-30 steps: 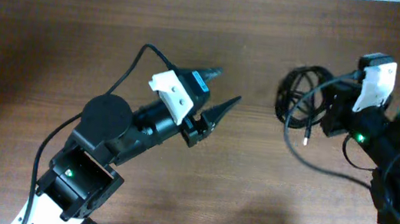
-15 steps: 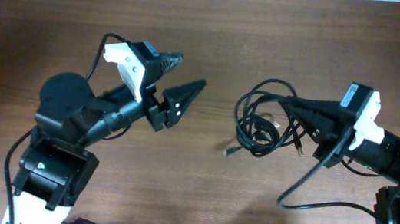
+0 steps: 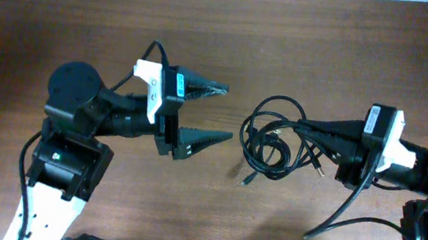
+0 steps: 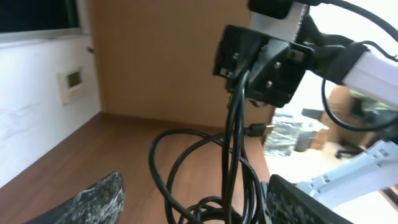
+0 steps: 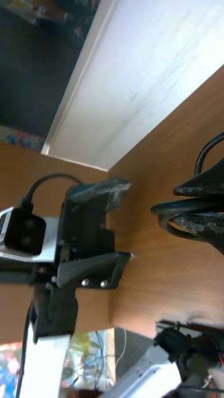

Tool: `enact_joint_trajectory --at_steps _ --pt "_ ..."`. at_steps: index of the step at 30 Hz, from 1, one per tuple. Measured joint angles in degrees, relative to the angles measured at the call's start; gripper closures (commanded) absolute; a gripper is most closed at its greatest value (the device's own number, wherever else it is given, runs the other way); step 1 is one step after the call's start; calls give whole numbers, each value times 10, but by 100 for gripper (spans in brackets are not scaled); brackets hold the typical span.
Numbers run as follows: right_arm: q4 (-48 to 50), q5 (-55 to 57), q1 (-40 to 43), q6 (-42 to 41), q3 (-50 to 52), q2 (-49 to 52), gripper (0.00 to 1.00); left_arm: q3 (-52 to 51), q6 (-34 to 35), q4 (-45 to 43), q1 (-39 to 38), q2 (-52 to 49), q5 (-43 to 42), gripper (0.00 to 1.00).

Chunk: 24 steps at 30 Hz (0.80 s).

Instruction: Untangle cables

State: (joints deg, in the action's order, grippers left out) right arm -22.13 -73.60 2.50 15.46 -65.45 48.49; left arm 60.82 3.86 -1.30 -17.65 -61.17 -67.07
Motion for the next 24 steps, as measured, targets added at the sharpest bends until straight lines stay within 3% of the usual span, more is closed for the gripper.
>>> enact_joint_trajectory --at_steps 7,12,17,22,23,24 --pt "22 -52 0 0 0 0 96 0 2 -13 0 -56 -27 28" --pt "27 -63 0 0 0 0 96 0 20 -13 -10 -90 -39 14" --pt "28 -65 0 0 0 0 96 0 28 -14 -58 -102 -45 9" --pt "29 -68 0 0 0 0 96 0 28 -14 -86 -109 -45 16" --pt "29 -69 0 0 0 0 96 0 28 -14 -87 -113 -45 22" --pt "29 -70 0 0 0 0 96 0 29 -13 -87 -117 -45 36"
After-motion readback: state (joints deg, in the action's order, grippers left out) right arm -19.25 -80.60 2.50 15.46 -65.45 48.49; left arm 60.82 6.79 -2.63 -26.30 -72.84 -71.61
